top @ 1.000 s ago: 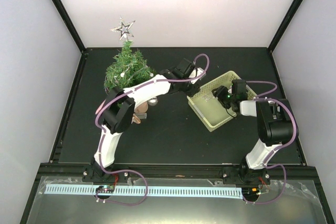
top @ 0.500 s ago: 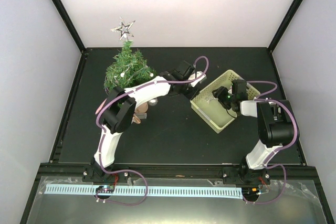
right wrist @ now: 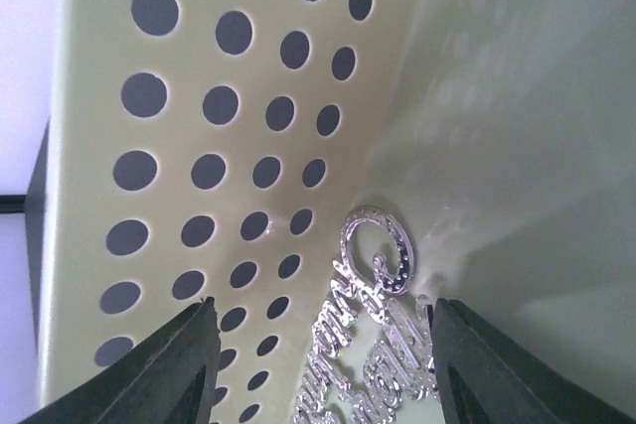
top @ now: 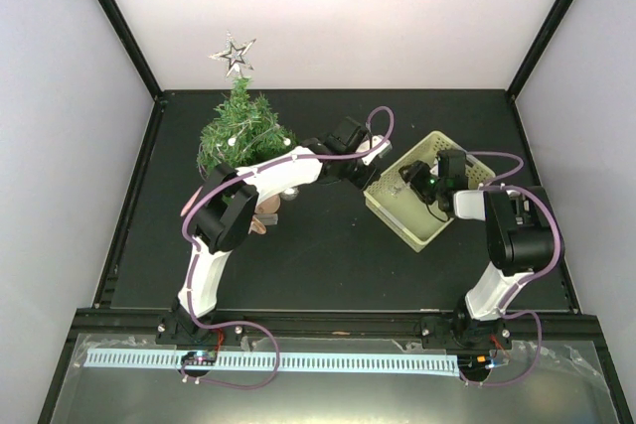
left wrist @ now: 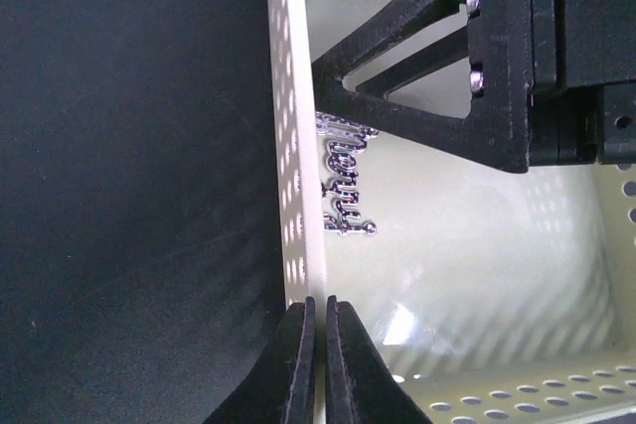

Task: Decorate the small christmas tree
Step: Pick up the decoration item from the storage box.

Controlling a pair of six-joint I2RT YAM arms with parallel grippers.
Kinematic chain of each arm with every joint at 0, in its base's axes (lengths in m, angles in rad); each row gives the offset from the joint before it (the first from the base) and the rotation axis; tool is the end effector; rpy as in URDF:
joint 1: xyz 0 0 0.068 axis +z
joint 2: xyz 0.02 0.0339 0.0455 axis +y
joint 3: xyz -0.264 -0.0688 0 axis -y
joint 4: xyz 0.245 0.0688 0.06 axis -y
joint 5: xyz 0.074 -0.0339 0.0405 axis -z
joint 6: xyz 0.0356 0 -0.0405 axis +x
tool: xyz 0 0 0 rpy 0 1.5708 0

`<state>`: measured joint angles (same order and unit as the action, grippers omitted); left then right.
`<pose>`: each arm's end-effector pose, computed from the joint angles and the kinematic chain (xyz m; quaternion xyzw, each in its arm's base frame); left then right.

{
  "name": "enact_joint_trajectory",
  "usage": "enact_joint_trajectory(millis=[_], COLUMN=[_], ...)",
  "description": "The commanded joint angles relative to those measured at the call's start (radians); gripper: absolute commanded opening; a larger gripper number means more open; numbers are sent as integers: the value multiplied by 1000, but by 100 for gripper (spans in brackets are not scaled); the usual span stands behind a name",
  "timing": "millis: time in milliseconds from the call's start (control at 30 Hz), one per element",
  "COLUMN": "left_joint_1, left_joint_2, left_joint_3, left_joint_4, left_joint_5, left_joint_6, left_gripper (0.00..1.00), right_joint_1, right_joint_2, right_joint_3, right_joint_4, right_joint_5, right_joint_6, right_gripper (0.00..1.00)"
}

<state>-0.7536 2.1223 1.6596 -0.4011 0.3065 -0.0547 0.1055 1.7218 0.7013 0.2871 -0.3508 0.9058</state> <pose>0.3386 -0.3325 0.2006 0.3671 0.8530 -0.2662 0.2582 0.3157 0.0457 0.1251 0.2851 0.8562 0.3334 0.2730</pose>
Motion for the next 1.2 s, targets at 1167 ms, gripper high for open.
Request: enact_joint_trajectory(millis=[1167], left_joint_1=[-24], left_joint_2=[-21], left_joint_3=[-77], left_joint_4=[20], left_joint_5=[31], left_joint_6=[-22], left_gripper=[3], right_joint_1=[5], right_joint_2=[-19], right_joint_3=[-88], right_joint_4=[122], right_joint_5=[-89], right_joint_6=[150], right_gripper=[56])
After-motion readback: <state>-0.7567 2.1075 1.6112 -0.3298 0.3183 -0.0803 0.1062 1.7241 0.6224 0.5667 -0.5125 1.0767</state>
